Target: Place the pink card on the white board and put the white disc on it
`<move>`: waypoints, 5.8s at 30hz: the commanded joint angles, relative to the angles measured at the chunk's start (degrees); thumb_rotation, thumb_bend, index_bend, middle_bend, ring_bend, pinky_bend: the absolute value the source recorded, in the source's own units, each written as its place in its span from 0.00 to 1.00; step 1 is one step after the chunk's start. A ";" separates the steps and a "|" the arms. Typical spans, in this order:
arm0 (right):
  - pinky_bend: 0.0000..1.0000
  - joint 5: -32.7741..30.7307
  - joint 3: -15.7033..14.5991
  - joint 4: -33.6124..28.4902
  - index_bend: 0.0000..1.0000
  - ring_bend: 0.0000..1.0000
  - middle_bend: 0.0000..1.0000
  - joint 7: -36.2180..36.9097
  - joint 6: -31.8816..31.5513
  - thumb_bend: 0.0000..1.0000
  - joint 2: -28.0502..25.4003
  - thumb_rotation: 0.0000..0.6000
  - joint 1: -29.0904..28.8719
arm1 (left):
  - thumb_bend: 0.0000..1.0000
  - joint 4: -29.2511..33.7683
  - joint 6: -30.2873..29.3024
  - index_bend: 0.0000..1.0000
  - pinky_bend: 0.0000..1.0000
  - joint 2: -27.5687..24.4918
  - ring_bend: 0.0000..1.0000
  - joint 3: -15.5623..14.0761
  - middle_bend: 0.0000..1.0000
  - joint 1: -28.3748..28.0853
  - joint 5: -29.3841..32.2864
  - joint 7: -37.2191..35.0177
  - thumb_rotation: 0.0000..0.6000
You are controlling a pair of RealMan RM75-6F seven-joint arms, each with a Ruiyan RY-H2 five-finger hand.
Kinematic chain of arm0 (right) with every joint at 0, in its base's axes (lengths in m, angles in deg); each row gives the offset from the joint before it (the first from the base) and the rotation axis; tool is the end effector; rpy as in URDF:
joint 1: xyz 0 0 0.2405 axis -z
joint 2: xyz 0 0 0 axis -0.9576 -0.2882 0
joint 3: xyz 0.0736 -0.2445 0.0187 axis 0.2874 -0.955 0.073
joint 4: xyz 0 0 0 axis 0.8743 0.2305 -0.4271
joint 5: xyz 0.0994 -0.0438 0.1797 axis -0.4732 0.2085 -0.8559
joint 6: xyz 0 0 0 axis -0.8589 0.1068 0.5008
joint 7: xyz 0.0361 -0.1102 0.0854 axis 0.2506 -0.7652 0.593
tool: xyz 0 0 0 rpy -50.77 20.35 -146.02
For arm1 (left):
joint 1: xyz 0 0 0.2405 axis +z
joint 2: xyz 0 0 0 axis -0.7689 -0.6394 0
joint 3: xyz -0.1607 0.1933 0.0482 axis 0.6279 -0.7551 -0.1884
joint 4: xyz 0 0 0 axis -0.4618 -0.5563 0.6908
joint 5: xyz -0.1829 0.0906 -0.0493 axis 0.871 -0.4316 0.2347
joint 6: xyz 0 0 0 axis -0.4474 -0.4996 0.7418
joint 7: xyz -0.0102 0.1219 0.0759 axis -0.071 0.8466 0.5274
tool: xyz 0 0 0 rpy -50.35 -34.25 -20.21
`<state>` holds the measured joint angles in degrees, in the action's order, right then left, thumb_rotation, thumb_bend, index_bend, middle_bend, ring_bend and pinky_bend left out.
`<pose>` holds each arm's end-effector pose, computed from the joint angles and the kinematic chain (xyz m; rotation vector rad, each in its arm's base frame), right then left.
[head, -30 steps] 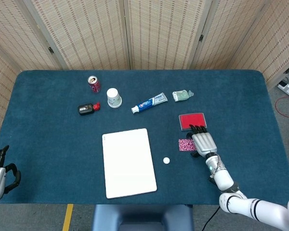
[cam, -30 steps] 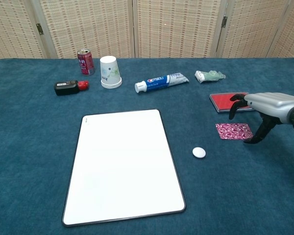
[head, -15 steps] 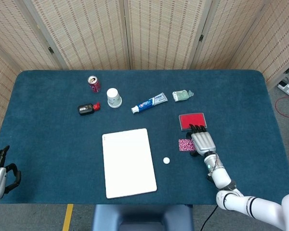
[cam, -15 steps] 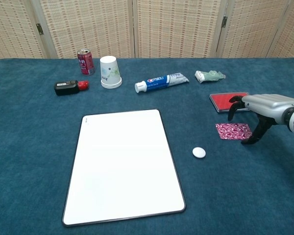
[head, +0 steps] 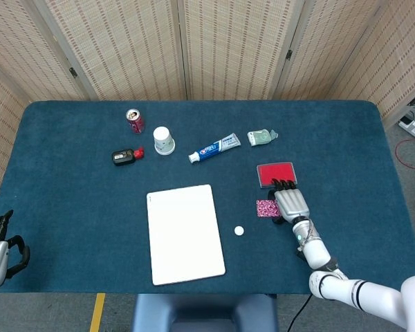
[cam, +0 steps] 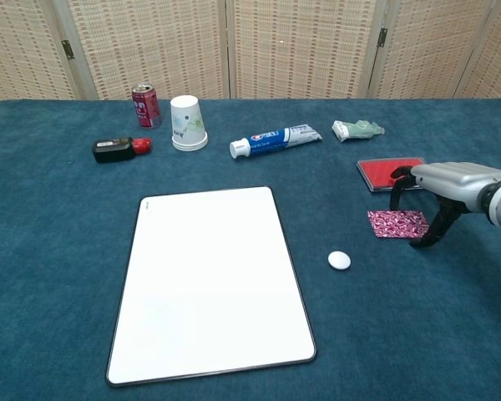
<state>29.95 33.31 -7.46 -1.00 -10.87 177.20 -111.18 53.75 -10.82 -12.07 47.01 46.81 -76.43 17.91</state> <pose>-0.2423 -0.3411 -0.0284 1.7466 -1.0828 0.5470 -0.3407 0.1709 0.1496 -1.3548 -0.8927 -0.7228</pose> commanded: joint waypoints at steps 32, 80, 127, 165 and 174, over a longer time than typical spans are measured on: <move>0.06 7.16 -0.48 -14.16 0.42 0.08 0.12 1.47 -4.57 0.23 -6.99 1.00 0.28 | 0.16 0.65 -0.88 0.11 0.00 -0.53 0.06 0.19 0.05 0.40 -0.18 -0.06 1.00; 0.05 3.88 -5.86 -19.19 0.30 0.09 0.14 -7.68 -6.03 0.23 -2.27 1.00 -11.70 | 0.16 0.46 -2.30 0.11 0.00 -1.21 0.06 0.34 0.05 1.82 -0.29 -1.86 1.00; 0.05 6.79 -7.53 -12.66 0.42 0.11 0.18 -6.93 -1.96 0.33 0.16 1.00 -7.48 | 0.16 1.37 -2.60 0.11 0.00 -1.50 0.06 0.34 0.05 2.19 -0.30 -1.02 1.00; 0.06 -3.60 0.77 -16.88 0.49 0.12 0.21 -19.03 -0.57 0.35 5.25 1.00 -18.68 | 0.16 1.87 -3.01 0.11 0.00 -2.02 0.06 0.27 0.05 2.24 -0.82 -0.44 1.00; 0.06 -10.74 1.02 -13.75 0.48 0.11 0.20 -23.51 -0.23 0.35 9.67 1.00 -24.30 | 0.16 1.28 -2.85 0.11 0.00 -1.91 0.06 -0.02 0.05 2.49 -0.83 -1.38 1.00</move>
<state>19.98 34.34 -21.82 -24.05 -11.22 186.22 -134.88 55.06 -13.68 -14.00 47.01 49.30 -77.23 16.54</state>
